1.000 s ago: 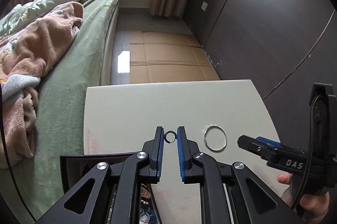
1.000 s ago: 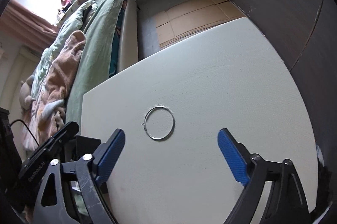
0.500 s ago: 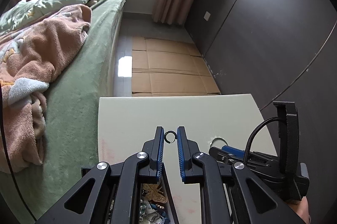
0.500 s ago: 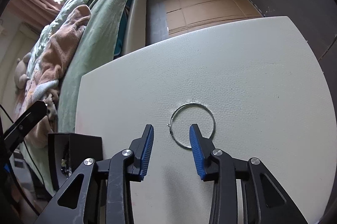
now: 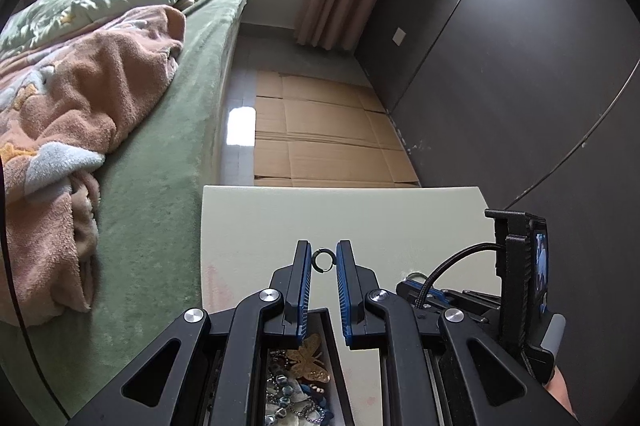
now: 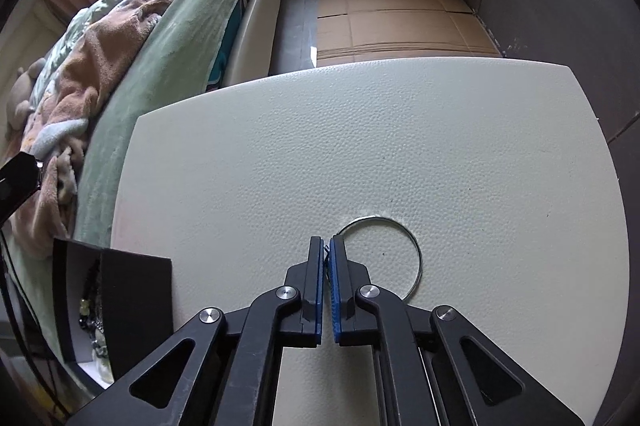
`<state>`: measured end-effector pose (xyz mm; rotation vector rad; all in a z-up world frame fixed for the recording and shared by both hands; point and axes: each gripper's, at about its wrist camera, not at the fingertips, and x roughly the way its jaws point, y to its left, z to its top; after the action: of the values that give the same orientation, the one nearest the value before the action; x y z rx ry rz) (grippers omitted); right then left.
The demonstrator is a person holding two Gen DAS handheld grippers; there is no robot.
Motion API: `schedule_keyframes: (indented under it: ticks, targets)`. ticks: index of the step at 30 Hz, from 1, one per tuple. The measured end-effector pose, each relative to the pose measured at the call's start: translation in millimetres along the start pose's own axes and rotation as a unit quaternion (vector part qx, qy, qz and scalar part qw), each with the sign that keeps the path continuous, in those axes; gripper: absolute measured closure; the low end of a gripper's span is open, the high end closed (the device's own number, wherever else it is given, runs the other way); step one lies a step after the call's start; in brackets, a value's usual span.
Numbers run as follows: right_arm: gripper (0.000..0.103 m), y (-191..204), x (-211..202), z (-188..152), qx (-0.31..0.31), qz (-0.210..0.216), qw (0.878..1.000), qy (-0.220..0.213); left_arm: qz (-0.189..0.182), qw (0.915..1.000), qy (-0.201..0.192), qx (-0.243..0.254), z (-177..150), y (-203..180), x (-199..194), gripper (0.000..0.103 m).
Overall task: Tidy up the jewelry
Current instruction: 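Lower the ring and hoop into the black box and open both tools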
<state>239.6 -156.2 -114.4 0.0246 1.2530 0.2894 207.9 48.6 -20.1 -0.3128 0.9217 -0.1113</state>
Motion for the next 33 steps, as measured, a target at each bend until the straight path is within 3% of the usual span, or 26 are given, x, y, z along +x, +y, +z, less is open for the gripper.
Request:
schedule_keyframes:
  ticks: [14,28,29,31,32,33]
  targets:
    - [0.100,8.3,-58.8,-21.7,0.009,0.098,0.992,-0.082,0.003,1.0000,0.003,0.006,-24.3,7.5,-30.4,0.090]
    - [0.100,35.8,-94.5,-50.4,0.007,0.215,0.965,-0.147,-0.014,0.9992,0.007,-0.036,-40.5,26.5,-55.6,0.089]
    - [0.100,39.4,-96.3,-52.1,0.004,0.223,0.963,-0.151,-0.014,0.9990,0.006,-0.042,-41.0,29.7,-58.0,0.086]
    - [0.100,48.3,-98.7,-54.8,-0.003,0.234,0.959,-0.157,-0.018,0.9985,0.002,-0.051,-41.8,35.6,-63.2,0.067]
    - [0.099,52.0,-99.9,-56.9,-0.006,0.240,0.958,-0.159,-0.021,0.9983,-0.002,-0.055,-41.9,38.5,-66.3,0.050]
    - [0.099,56.4,-100.6,-58.2,-0.010,0.245,0.956,-0.160,-0.024,0.9979,-0.009,-0.060,-42.1,42.0,-69.9,0.042]
